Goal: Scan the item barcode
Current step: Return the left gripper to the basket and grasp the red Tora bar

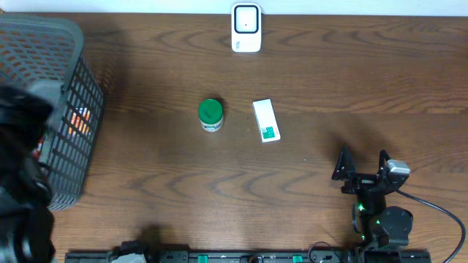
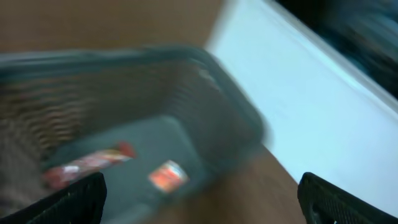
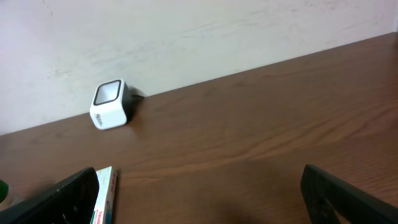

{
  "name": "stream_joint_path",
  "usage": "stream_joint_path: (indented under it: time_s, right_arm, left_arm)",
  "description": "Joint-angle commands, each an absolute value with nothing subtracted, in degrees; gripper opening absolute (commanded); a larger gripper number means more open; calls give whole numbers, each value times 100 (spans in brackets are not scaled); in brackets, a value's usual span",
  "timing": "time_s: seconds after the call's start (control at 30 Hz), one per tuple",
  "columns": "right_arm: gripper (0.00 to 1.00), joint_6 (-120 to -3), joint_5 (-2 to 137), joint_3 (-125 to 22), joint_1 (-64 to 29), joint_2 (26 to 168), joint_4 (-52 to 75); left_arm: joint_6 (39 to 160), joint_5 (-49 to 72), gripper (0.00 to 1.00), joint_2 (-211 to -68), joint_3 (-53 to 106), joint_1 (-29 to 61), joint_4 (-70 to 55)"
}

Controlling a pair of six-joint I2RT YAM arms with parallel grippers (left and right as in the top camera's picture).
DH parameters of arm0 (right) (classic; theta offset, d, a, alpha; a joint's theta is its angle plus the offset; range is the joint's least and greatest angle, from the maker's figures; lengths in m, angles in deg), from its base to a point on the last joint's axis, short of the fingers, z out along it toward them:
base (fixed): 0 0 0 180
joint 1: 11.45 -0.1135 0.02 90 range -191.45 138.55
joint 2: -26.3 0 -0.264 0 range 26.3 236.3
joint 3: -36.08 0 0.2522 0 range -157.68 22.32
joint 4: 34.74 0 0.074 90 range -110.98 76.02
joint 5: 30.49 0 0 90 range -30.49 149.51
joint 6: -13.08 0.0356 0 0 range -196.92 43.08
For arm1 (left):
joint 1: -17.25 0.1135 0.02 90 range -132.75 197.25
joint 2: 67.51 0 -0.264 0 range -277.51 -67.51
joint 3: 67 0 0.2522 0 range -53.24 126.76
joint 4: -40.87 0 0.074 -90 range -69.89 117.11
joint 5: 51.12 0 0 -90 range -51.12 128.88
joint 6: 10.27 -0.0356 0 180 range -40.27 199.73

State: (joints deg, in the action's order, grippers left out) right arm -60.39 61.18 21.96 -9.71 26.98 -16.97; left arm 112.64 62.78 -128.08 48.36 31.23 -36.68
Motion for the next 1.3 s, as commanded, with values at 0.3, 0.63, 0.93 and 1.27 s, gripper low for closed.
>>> stream_joint_path:
  time_s: [0.3, 0.63, 0.93, 1.27]
  right_arm:
    - [99, -5980, 6108, 2202, -999, 2661, -1679]
    - [99, -5978, 6108, 2202, -999, 2661, -1679]
    - [99, -5978, 6108, 2202, -999, 2661, -1679]
    - [99, -5980, 6108, 2202, -999, 2661, -1679]
  left_arm:
    - [10201, 4722, 98, -15405, 4738, 5177, -3762]
    - [8558, 5500, 98, -16504, 4358, 5269, -3375]
    - [6838, 5495, 99, -17040, 3975, 5765, -3132]
    - [5723, 4637, 98, -17713, 3912, 6174, -3102]
